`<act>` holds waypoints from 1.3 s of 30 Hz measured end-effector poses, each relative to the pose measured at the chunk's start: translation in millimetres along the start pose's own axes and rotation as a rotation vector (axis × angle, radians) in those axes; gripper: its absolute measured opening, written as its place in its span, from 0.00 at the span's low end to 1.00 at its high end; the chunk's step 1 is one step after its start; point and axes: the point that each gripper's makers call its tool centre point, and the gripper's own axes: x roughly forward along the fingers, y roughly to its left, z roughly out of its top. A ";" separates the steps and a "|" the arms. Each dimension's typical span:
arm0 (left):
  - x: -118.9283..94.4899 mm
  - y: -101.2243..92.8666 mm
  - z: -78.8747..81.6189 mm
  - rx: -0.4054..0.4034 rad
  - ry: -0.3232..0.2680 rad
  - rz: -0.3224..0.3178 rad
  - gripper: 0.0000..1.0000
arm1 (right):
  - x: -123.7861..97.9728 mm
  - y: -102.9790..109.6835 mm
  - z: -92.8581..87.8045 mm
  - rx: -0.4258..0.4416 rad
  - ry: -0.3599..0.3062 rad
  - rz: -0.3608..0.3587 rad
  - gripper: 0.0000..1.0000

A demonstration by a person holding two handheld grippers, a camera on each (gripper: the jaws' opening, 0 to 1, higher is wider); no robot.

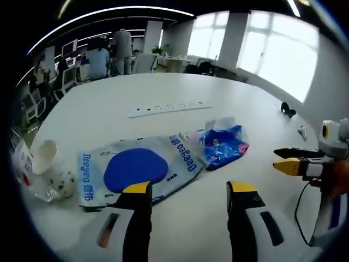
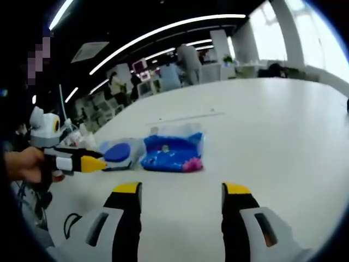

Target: Arrange the tabletop items into an orderly group along one side of the table until the central work area is clear of visible clutter.

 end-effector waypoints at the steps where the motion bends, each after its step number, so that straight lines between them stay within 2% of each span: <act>1: -1.0 0.8 -1.1 -0.007 0.000 0.002 0.55 | -1.2 0.6 -0.3 0.004 -0.001 0.000 0.57; 9: -13.4 -4.0 -3.4 -0.008 -0.021 -0.007 0.60 | -11.8 16.5 -5.0 -0.021 -0.009 0.025 0.68; 12: -18.8 -5.2 -6.2 -0.057 -0.035 -0.036 0.64 | -15.5 20.6 -8.9 -0.015 -0.006 0.034 0.72; 14: -23.0 -3.6 -8.6 -0.051 -0.035 -0.032 0.64 | -17.6 23.2 -11.9 -0.009 -0.005 0.036 0.74; 24: -55.2 0.2 -16.2 -0.051 -0.068 -0.031 0.72 | -27.2 41.8 -20.6 0.004 0.002 0.074 0.87; 33: -77.0 7.5 -25.0 -0.084 -0.083 -0.018 0.75 | -33.0 58.6 -21.9 0.002 -0.001 0.098 0.88; 39: -91.7 4.5 -28.8 -0.069 -0.096 -0.020 0.83 | -36.4 63.4 -23.0 0.010 -0.003 0.105 0.88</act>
